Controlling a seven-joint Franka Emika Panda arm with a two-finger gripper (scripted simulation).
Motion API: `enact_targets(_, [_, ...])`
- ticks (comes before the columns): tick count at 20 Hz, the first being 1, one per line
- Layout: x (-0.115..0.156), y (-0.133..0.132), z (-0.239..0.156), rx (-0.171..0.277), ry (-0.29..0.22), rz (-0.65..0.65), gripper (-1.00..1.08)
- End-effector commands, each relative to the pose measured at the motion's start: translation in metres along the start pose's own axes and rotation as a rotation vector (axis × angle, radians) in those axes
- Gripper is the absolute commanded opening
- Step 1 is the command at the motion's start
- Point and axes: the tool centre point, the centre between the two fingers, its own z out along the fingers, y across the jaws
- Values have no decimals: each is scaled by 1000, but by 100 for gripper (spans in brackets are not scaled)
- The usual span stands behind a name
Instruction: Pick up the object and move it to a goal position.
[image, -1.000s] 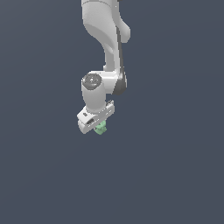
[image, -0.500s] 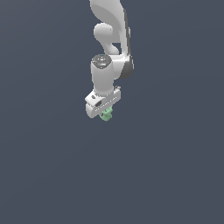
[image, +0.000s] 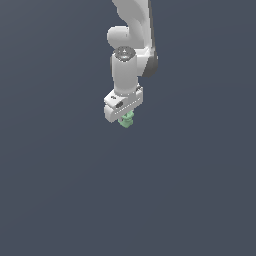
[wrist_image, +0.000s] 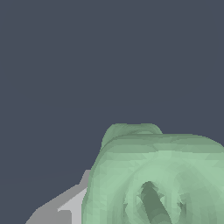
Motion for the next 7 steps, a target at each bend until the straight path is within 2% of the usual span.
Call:
enact_targets(1, [-2, -7, -5, 0, 0, 0, -100])
enact_targets(7, [-4, -13, -9, 1, 1, 0, -100])
